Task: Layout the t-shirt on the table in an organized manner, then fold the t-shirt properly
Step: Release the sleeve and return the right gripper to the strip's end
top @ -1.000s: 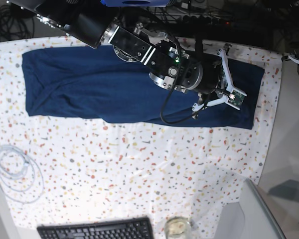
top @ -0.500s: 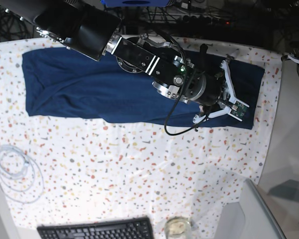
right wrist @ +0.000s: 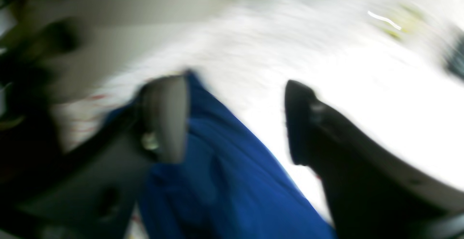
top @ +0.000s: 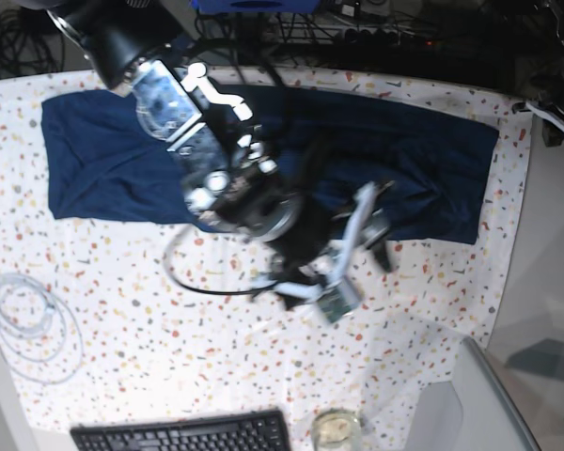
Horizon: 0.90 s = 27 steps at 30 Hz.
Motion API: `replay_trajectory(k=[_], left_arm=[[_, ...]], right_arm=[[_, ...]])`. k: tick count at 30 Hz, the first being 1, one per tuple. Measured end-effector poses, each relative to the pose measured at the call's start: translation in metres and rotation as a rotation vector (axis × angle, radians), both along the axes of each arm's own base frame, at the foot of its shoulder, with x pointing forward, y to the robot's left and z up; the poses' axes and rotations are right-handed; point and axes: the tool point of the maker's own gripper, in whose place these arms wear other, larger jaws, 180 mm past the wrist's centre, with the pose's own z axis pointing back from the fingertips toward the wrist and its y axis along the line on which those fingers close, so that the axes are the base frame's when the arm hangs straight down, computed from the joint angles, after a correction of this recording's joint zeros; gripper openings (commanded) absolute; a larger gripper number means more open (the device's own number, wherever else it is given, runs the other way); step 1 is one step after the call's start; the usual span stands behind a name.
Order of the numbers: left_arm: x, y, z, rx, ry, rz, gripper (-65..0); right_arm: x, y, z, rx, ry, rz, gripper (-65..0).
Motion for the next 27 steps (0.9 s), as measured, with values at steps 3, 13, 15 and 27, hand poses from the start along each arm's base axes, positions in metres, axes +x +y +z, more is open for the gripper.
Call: replay_trajectory(k=[3, 13, 15, 27], left_arm=[[0.010, -0.030, 0.000, -0.022, -0.015, -0.061, -65.0], [0.068, -0.163, -0.008, -0.211, -0.112, -0.259, -65.0], [0.078, -0.169, -0.016, -0.231, -0.108, -0.234, -65.0], [0.065, -0.150, -0.068, -0.259, 0.001, -0.177, -65.0]], right_arm=[[0.012, -0.079, -0.027, -0.030, 0.087, -0.216, -65.0], [-0.030, -0.198, -0.147, -0.200, 0.396, -0.442, -64.8], [-0.038, -0.204, -0.164, -0.195, 0.459, -0.459, -64.8], [-0.070, -0.252, -0.199, -0.263, 0.534, -0.541, -64.8]])
